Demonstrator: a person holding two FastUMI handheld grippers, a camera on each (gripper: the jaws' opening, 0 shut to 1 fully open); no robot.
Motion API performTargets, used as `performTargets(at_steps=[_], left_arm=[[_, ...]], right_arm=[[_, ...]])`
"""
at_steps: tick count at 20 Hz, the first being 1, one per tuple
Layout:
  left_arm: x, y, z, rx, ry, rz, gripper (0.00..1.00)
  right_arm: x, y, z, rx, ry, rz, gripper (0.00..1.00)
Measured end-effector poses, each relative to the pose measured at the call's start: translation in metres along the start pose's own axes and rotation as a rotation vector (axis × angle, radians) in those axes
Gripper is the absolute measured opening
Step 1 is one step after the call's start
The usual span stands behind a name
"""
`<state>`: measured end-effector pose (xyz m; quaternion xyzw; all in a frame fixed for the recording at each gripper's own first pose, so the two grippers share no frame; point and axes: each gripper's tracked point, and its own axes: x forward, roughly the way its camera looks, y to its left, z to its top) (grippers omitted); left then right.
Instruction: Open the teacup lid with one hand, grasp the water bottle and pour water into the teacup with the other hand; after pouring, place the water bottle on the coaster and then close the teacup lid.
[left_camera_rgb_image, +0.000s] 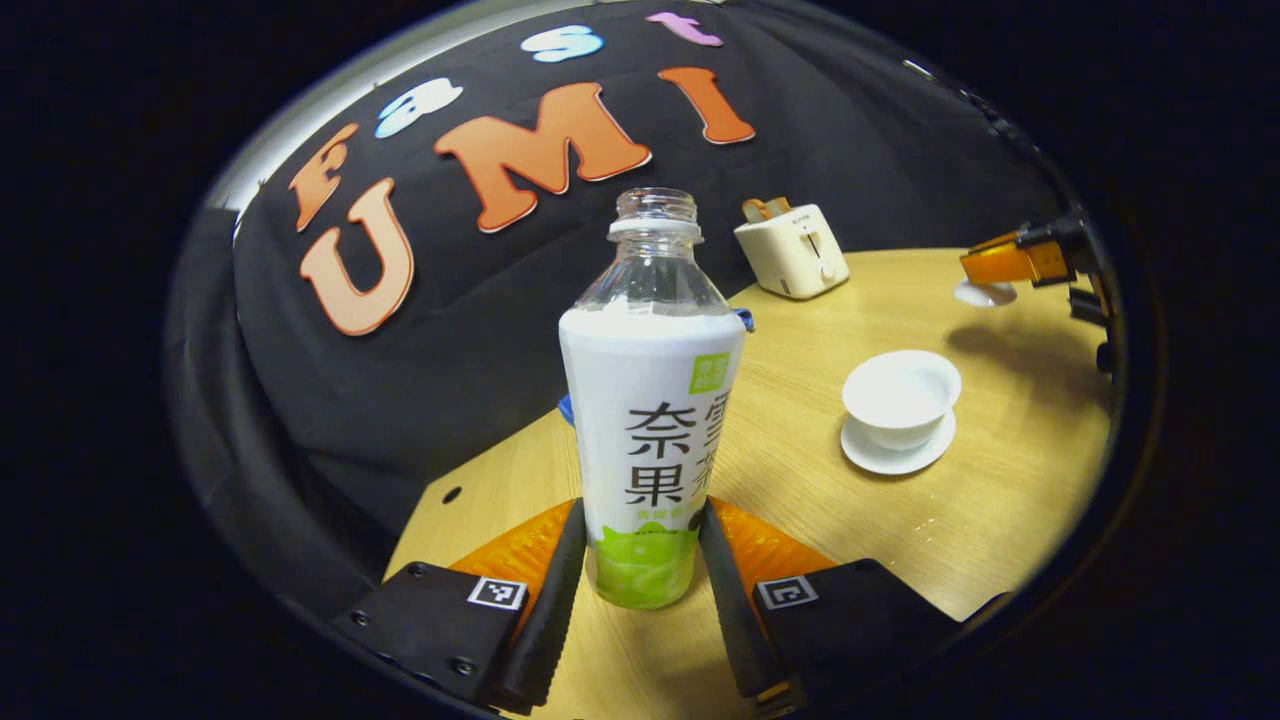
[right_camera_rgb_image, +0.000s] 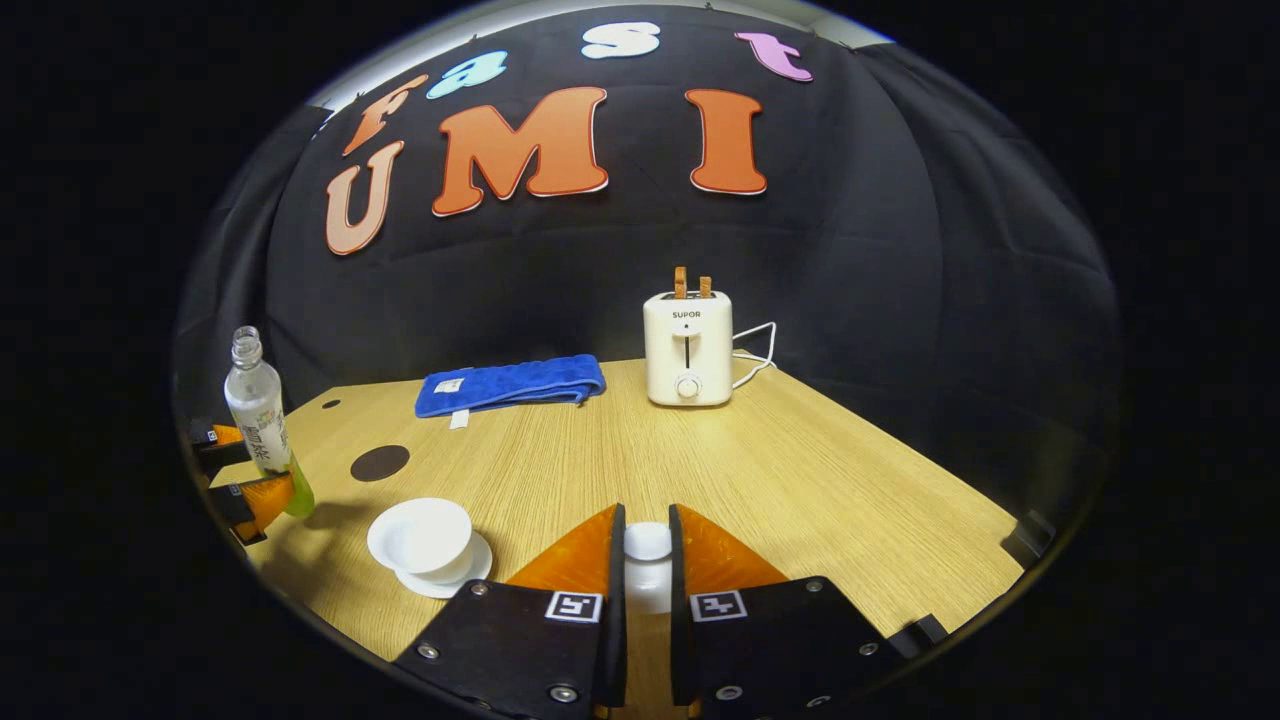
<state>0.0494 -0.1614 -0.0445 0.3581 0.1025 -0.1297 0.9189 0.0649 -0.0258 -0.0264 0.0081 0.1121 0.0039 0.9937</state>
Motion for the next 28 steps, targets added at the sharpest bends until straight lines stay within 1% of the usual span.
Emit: performTargets(at_steps=[2,5,7,8,10,11,12,13,14,15,16,17,20,21,22,23,24,28], left_arm=[[0.004,-0.010,0.003,0.108,-0.011,-0.022,0.67],[0.008,-0.019,0.008,0.271,-0.026,-0.024,0.67],[0.010,-0.028,0.010,0.364,-0.027,-0.041,0.67],[0.010,-0.031,0.009,0.413,-0.019,-0.055,0.69],[0.011,-0.035,0.006,0.528,0.007,-0.088,0.65],[0.012,-0.034,0.005,0.586,0.011,-0.092,0.68],[0.012,-0.033,0.007,0.642,0.010,-0.088,0.68],[0.013,-0.032,0.010,0.695,0.005,-0.084,0.65],[0.016,-0.033,0.016,0.744,0.004,-0.080,0.68],[0.019,-0.031,0.021,0.787,0.002,-0.076,0.65],[0.019,-0.030,0.022,0.827,0.003,-0.073,0.68],[0.019,-0.030,0.024,0.859,0.002,-0.069,0.65],[0.023,-0.031,0.034,0.945,0.000,-0.077,0.65],[0.023,-0.030,0.039,0.977,-0.010,-0.071,0.65],[0.023,-0.029,0.044,1.007,-0.021,-0.056,0.68],[0.022,-0.027,0.048,1.034,-0.032,-0.040,0.68],[0.020,-0.026,0.052,1.055,-0.036,-0.029,0.65],[0.020,-0.028,0.054,1.140,-0.009,-0.043,0.65]], right_arm=[[0.000,-0.003,0.001,0.009,0.000,-0.002,0.18],[-0.001,-0.010,0.003,0.027,-0.004,-0.011,0.18],[-0.001,-0.014,0.003,0.034,-0.003,-0.017,0.17],[-0.001,-0.015,0.003,0.035,-0.001,-0.021,0.17],[-0.002,-0.016,0.003,0.037,-0.001,-0.022,0.17],[-0.003,-0.016,0.004,0.039,-0.002,-0.020,0.17],[-0.003,-0.016,0.004,0.038,-0.003,-0.019,0.17],[-0.003,-0.016,0.004,0.037,-0.002,-0.019,0.17],[-0.003,-0.017,0.004,0.037,-0.002,-0.018,0.17],[-0.003,-0.017,0.004,0.040,-0.002,-0.018,0.13],[-0.003,-0.018,0.004,0.041,-0.001,-0.018,0.17],[-0.003,-0.020,0.003,0.043,0.000,-0.021,0.17],[-0.003,-0.024,0.004,0.051,0.002,-0.028,0.17],[-0.003,-0.024,0.003,0.056,0.004,-0.025,0.18],[-0.003,-0.023,0.003,0.062,0.007,-0.022,0.18],[-0.003,-0.024,0.002,0.062,0.008,-0.022,0.17],[-0.003,-0.024,0.001,0.058,0.010,-0.025,0.17],[-0.004,-0.024,0.001,0.061,0.011,-0.020,0.18]])
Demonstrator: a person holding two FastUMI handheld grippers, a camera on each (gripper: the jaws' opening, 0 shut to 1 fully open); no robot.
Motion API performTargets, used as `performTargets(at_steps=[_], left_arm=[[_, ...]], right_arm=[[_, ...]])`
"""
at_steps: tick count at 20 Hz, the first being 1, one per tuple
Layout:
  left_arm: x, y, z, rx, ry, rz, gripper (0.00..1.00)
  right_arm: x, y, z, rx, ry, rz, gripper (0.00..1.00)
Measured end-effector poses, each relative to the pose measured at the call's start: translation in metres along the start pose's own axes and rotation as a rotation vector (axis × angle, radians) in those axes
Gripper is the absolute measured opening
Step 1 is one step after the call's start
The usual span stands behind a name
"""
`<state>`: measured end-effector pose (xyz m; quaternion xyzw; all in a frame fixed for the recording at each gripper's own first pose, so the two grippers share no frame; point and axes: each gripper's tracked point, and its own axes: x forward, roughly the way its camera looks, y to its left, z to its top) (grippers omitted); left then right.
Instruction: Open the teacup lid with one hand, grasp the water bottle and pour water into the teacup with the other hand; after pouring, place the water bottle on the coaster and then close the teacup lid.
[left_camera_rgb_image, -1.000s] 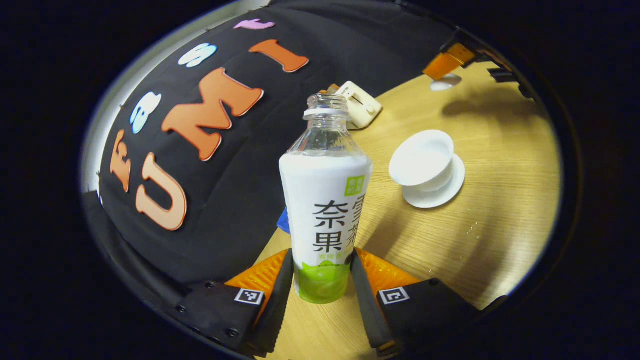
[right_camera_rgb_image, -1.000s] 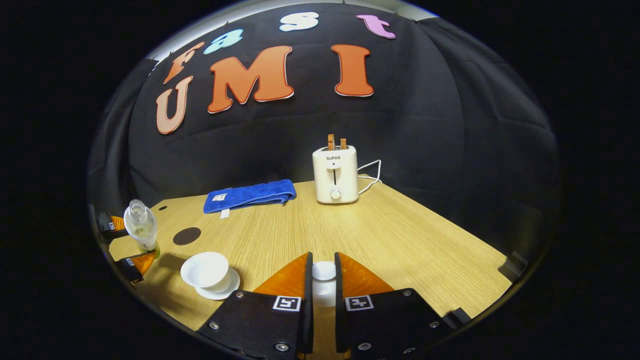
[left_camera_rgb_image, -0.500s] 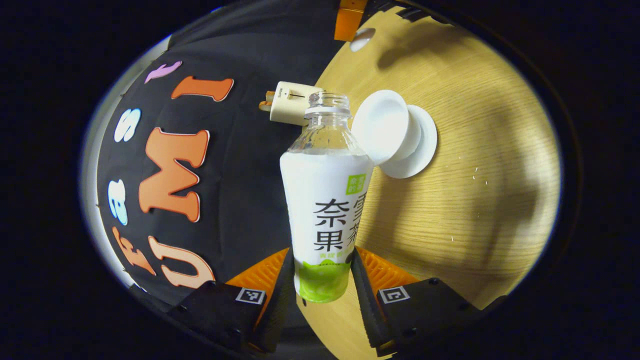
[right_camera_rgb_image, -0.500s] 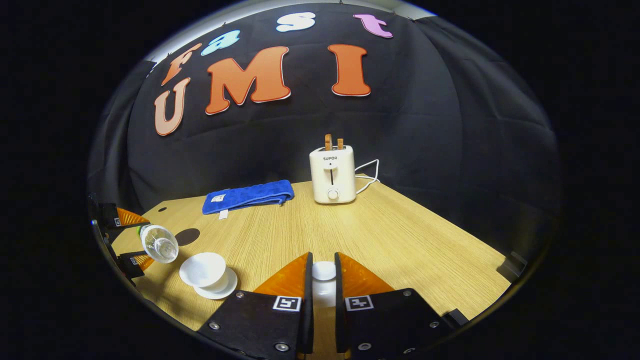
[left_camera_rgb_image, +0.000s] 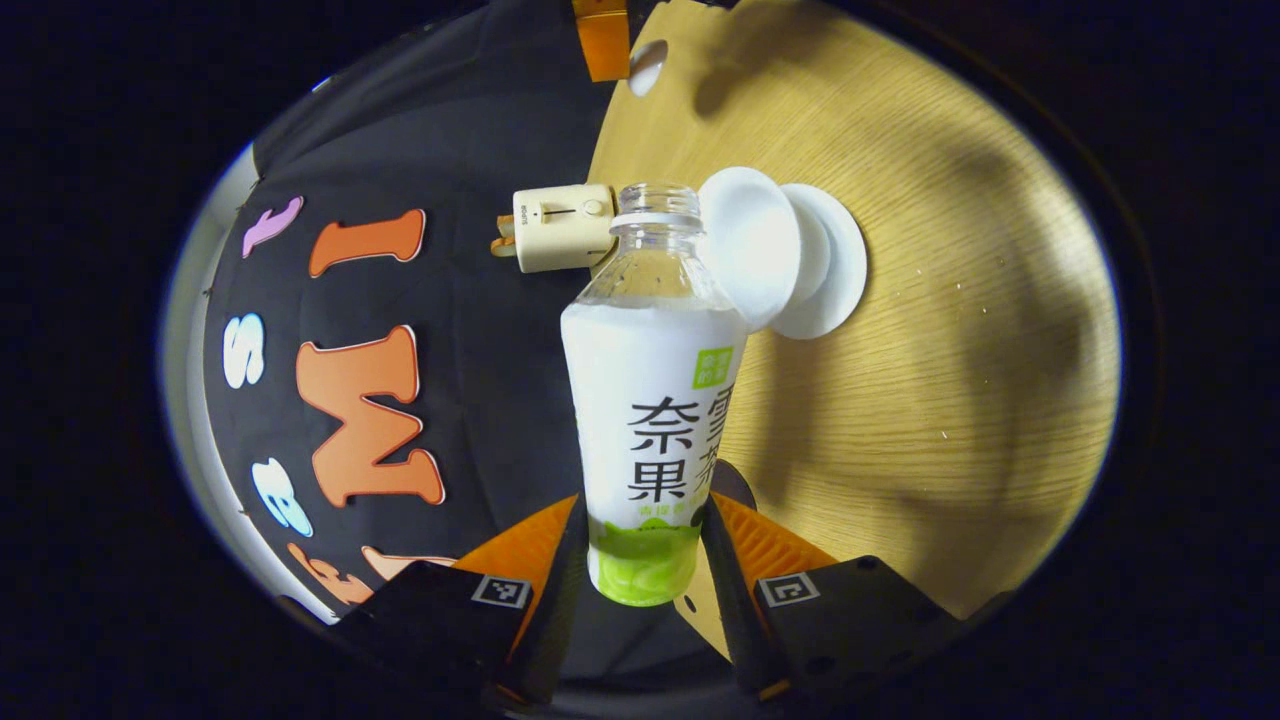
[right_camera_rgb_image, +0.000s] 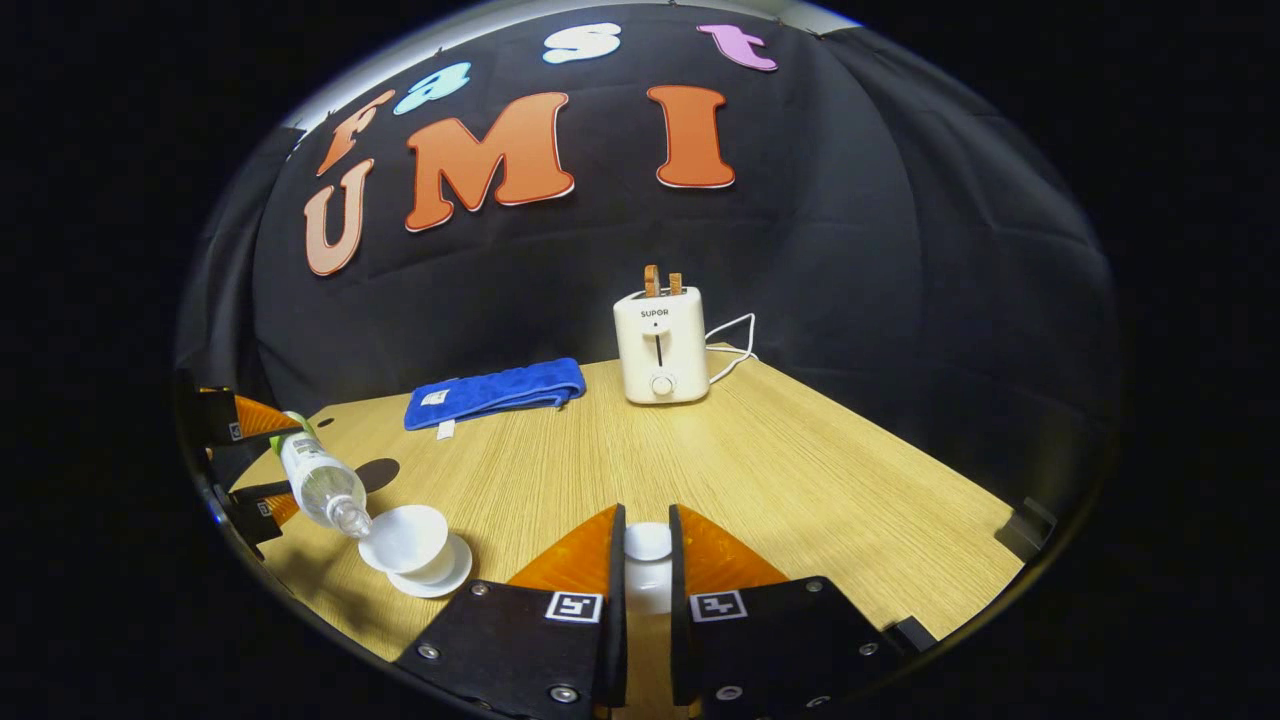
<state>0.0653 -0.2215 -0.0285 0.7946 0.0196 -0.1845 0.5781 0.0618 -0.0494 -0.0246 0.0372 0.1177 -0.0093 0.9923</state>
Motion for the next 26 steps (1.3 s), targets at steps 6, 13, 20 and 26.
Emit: performTargets(at_steps=[6,13,20,26], left_arm=[[0.011,0.002,-0.013,0.098,0.047,-0.019,0.65],[0.013,0.008,-0.021,0.179,0.087,-0.014,0.67],[0.010,0.020,-0.020,0.265,0.101,0.008,0.68],[0.009,0.028,-0.019,0.327,0.115,0.024,0.66]], right_arm=[[0.001,-0.005,-0.001,0.007,0.005,-0.009,0.13],[0.001,-0.009,0.000,0.013,0.008,-0.013,0.17],[-0.001,-0.006,-0.002,0.007,0.014,-0.006,0.18],[0.002,-0.010,-0.005,0.011,0.024,-0.016,0.17]])
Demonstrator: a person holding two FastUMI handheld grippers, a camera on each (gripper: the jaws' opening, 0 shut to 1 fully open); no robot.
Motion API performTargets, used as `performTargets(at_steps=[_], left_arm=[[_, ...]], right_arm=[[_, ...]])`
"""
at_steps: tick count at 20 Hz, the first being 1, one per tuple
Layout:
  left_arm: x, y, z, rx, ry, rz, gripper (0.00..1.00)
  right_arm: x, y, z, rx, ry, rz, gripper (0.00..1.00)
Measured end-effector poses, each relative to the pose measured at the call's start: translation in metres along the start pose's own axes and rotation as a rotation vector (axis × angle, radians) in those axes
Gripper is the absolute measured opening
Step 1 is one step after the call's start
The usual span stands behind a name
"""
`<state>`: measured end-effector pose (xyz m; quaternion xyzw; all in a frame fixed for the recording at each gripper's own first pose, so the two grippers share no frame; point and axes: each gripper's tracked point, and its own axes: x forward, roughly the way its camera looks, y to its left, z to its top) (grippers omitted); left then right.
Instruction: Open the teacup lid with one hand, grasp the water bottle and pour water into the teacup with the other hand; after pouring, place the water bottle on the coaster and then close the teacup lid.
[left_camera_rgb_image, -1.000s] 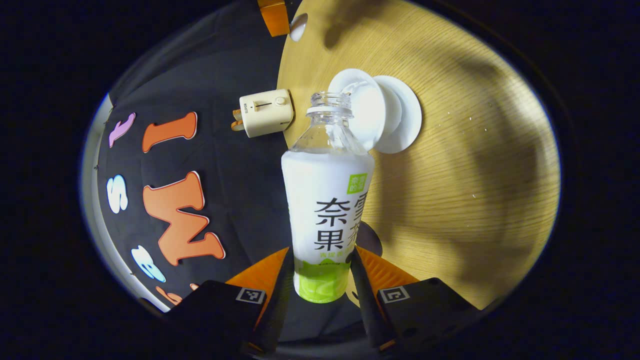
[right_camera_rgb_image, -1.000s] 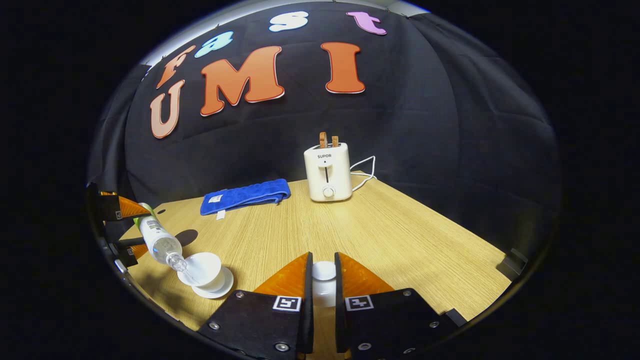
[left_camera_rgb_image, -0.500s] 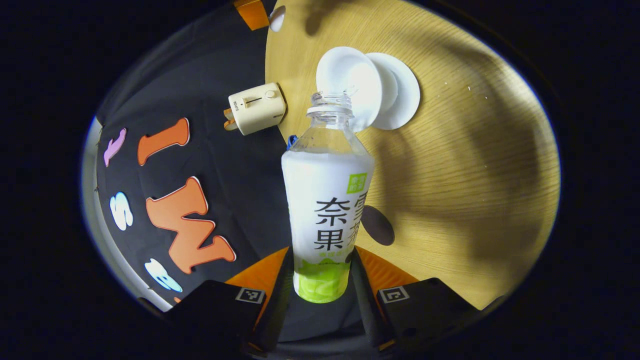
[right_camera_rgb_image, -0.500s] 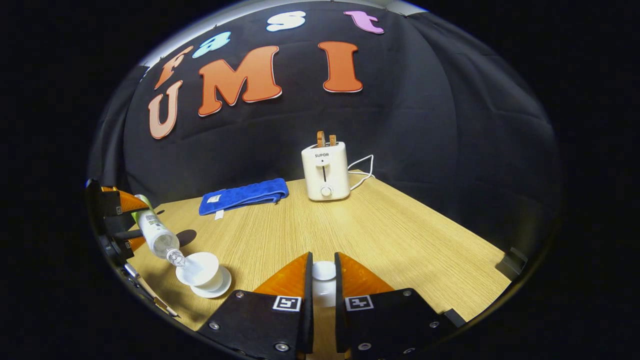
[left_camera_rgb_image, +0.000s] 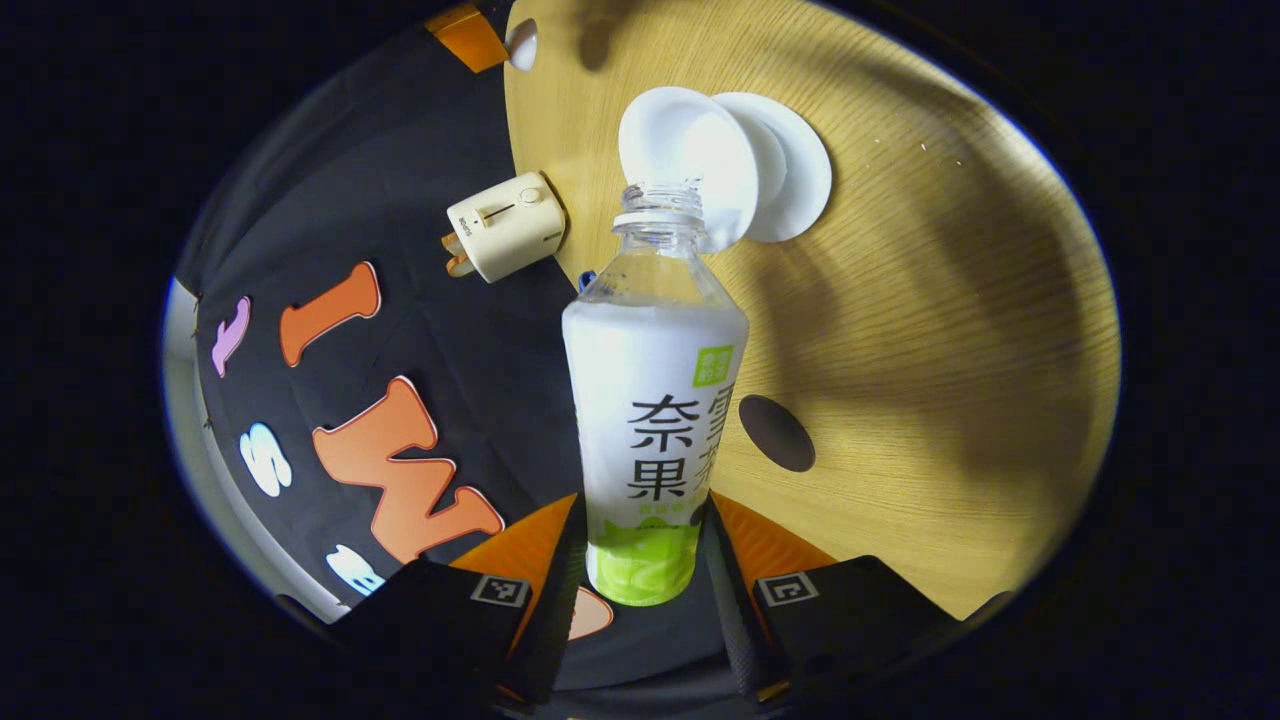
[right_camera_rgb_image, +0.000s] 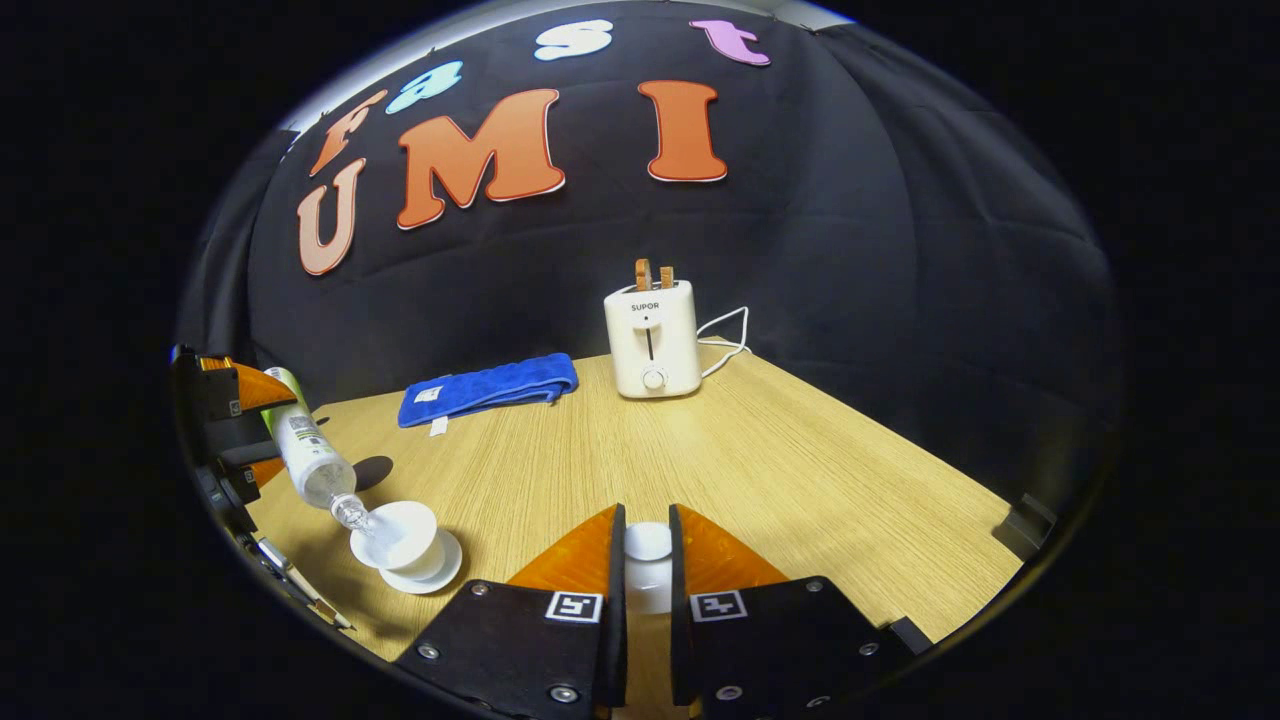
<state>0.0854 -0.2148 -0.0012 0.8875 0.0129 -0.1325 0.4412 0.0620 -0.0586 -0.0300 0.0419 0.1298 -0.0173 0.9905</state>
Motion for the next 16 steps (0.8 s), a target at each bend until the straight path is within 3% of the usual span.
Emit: performTargets(at_steps=[16], left_arm=[[-0.0022,0.0103,0.0021,0.078,0.011,0.024,0.66]], right_arm=[[-0.0008,-0.0016,0.0000,0.000,0.002,-0.003,0.18]])
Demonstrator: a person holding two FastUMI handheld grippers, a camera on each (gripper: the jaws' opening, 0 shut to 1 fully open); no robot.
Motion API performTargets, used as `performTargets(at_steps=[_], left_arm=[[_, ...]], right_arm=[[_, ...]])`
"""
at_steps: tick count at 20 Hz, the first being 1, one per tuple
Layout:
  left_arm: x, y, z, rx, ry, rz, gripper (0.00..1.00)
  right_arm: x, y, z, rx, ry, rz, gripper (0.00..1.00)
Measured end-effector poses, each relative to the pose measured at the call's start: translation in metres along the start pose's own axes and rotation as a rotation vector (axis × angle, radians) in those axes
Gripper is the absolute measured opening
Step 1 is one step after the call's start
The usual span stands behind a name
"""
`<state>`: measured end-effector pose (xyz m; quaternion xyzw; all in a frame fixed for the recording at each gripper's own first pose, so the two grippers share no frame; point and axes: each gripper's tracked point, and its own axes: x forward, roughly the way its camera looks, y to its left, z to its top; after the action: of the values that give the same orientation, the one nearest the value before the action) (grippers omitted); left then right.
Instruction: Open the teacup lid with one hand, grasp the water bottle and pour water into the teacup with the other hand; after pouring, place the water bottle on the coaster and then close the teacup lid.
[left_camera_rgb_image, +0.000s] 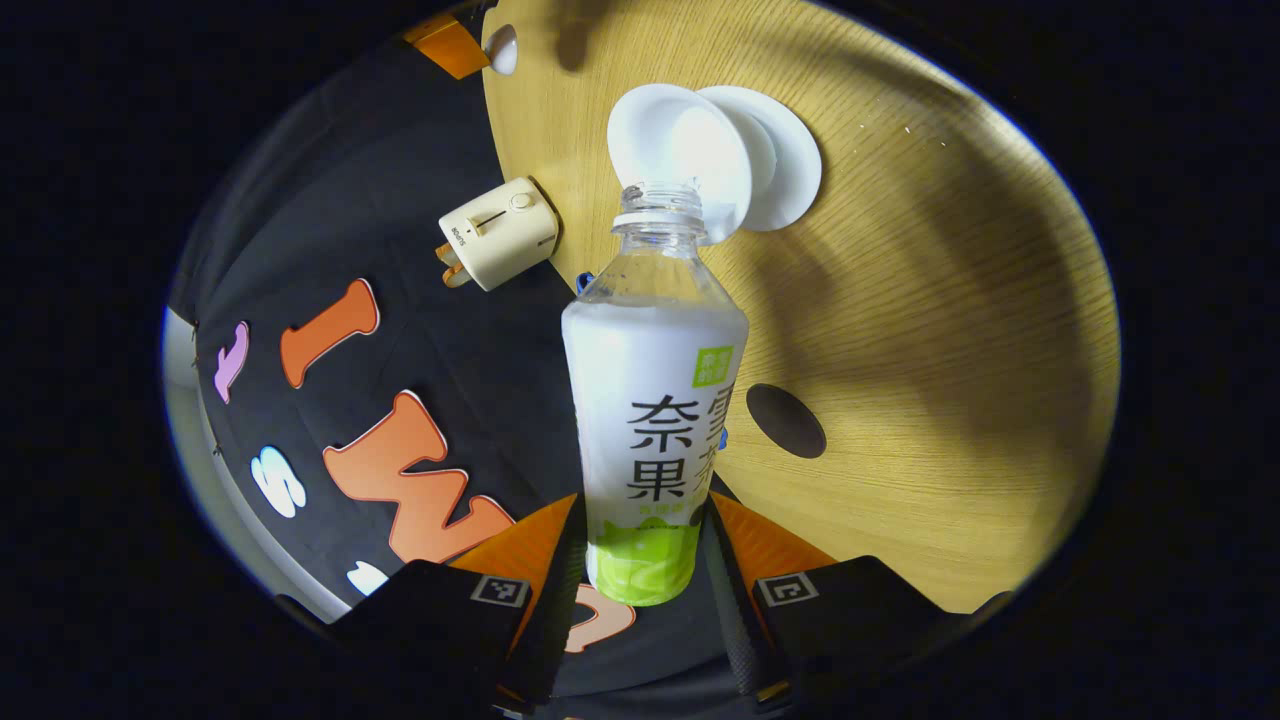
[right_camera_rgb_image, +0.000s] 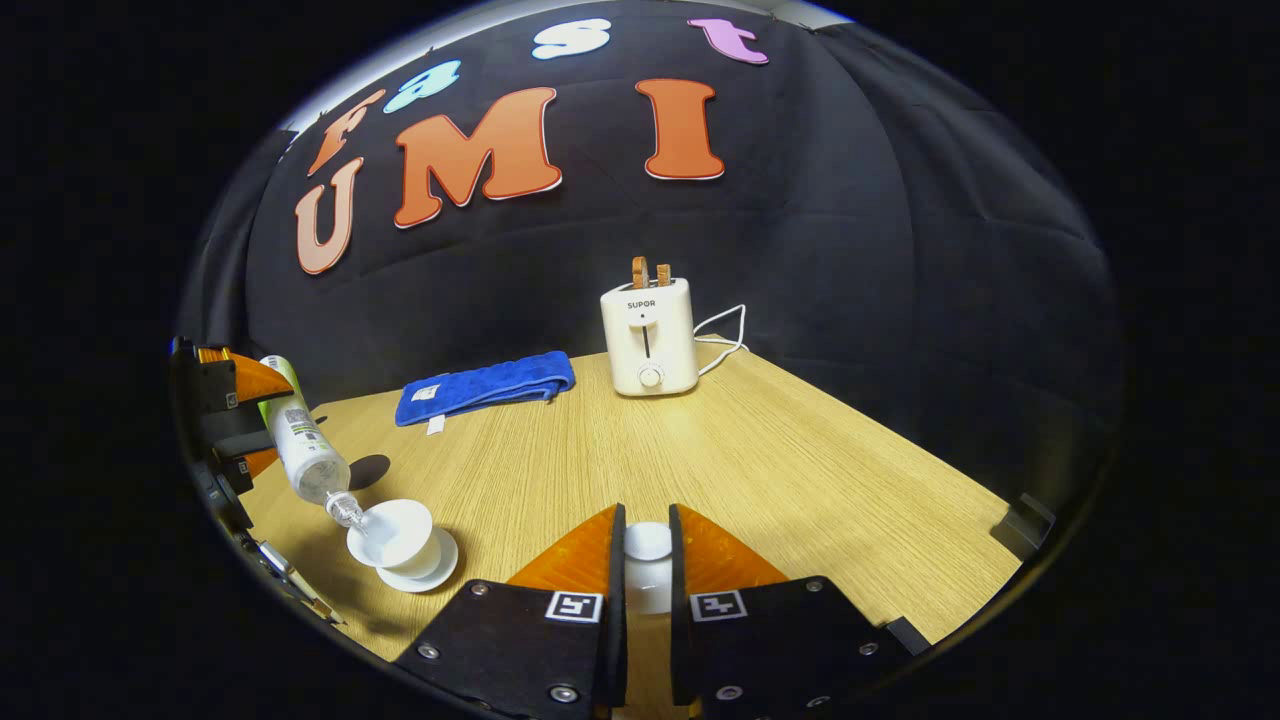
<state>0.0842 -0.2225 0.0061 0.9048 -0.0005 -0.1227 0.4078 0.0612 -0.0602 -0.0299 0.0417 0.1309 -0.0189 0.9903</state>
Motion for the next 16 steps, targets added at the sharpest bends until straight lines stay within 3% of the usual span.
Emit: performTargets(at_steps=[5,8,11,15,16], left_arm=[[0.003,-0.008,0.003,-0.047,-0.023,-0.027,0.65],[0.009,-0.027,0.011,-0.170,-0.050,-0.102,0.64],[0.011,-0.035,0.013,-0.273,-0.063,-0.130,0.67],[0.010,-0.047,0.015,-0.495,-0.079,-0.162,0.64],[0.008,-0.049,0.015,-0.564,-0.086,-0.176,0.68]], right_arm=[[0.001,0.000,-0.001,0.002,0.004,0.001,0.17],[0.001,0.000,-0.003,0.002,0.010,0.001,0.17],[0.002,0.001,-0.003,0.004,0.013,0.003,0.18],[0.002,0.002,-0.004,0.007,0.013,0.004,0.18],[0.002,0.002,-0.004,0.007,0.013,0.004,0.17]])
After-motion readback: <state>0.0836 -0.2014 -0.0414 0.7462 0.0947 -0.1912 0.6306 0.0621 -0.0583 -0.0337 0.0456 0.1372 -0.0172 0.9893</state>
